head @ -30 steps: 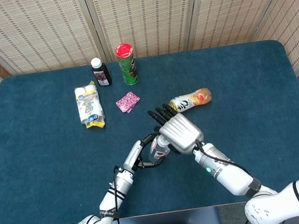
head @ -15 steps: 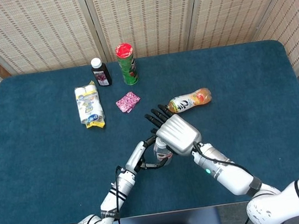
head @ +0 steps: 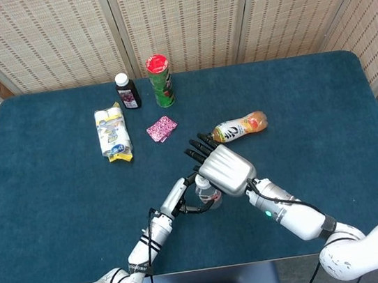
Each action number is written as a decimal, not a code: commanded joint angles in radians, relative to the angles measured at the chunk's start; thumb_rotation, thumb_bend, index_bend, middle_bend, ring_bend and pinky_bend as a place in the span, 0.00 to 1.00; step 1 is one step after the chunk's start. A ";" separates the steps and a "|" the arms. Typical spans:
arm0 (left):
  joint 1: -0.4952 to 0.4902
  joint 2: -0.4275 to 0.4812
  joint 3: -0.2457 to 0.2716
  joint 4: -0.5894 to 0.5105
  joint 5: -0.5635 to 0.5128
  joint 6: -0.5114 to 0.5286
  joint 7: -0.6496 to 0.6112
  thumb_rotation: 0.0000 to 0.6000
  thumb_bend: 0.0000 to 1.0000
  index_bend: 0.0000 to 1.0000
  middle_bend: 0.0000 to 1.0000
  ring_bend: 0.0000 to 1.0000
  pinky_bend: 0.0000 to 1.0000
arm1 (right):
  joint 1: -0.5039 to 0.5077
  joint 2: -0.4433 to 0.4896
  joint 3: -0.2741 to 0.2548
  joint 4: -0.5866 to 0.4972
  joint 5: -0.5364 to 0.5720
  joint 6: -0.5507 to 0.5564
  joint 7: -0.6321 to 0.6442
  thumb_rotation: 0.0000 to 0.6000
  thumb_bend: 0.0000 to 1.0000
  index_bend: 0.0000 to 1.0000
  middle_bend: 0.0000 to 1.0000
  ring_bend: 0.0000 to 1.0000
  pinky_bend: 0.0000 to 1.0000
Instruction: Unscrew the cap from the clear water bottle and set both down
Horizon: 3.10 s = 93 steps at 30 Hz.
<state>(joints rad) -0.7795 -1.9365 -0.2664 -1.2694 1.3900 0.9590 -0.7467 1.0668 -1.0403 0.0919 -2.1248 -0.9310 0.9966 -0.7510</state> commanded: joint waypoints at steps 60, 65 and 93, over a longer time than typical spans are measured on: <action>-0.010 0.020 0.001 -0.063 -0.042 0.008 0.138 1.00 0.37 0.43 0.46 0.22 0.21 | -0.100 0.162 0.057 0.014 -0.059 -0.226 0.417 0.80 0.40 0.30 0.00 0.00 0.00; -0.009 0.022 0.000 -0.067 -0.046 0.006 0.141 1.00 0.37 0.43 0.46 0.22 0.21 | -0.091 0.154 0.052 -0.002 -0.053 -0.216 0.385 0.80 0.38 0.33 0.00 0.00 0.00; -0.023 0.023 -0.008 -0.044 -0.038 -0.021 0.079 1.00 0.40 0.48 0.55 0.30 0.30 | -0.061 0.153 0.045 -0.050 -0.045 -0.212 0.331 0.79 0.38 0.46 0.00 0.00 0.00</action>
<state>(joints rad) -0.8018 -1.9139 -0.2741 -1.3130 1.3517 0.9391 -0.6655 1.0053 -0.8868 0.1373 -2.1746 -0.9766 0.7844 -0.4187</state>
